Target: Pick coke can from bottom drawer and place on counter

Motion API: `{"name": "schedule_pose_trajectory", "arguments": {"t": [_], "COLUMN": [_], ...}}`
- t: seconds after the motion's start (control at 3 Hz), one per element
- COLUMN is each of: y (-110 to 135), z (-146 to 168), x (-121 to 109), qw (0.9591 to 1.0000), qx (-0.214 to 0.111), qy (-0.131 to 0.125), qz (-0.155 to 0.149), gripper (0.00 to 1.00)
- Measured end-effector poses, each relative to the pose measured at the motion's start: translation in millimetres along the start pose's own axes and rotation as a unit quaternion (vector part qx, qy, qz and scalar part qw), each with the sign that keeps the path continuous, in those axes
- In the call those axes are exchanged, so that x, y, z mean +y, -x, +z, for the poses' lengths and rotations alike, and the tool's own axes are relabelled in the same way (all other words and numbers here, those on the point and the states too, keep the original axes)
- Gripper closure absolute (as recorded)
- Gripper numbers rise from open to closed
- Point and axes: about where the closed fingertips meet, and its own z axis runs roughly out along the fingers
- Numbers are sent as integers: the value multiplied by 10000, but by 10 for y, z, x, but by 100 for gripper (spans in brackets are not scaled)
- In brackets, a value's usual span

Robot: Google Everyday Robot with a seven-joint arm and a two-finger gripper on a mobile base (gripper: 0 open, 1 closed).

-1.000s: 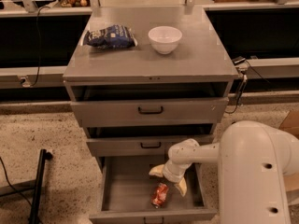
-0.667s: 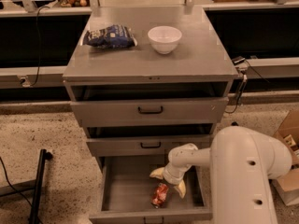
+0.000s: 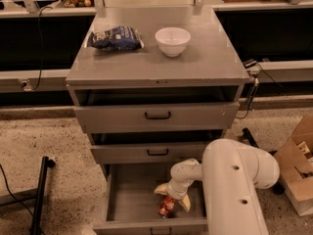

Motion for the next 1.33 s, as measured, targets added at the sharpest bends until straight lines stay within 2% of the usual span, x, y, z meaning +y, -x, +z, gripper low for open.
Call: {"name": "schedule_pose_trajectory", "arguments": {"t": [0.33, 0.67, 1.0, 1.33], "y": [26, 15, 16, 50], "z": [295, 485, 514, 420], "x": [39, 70, 47, -12], "qw": [9999, 9998, 9992, 9967], "qx": [-57, -161, -361, -547], "qy": [143, 134, -172, -597], "qz": [-62, -29, 10, -73], "gripper": [0, 19, 43, 64]}}
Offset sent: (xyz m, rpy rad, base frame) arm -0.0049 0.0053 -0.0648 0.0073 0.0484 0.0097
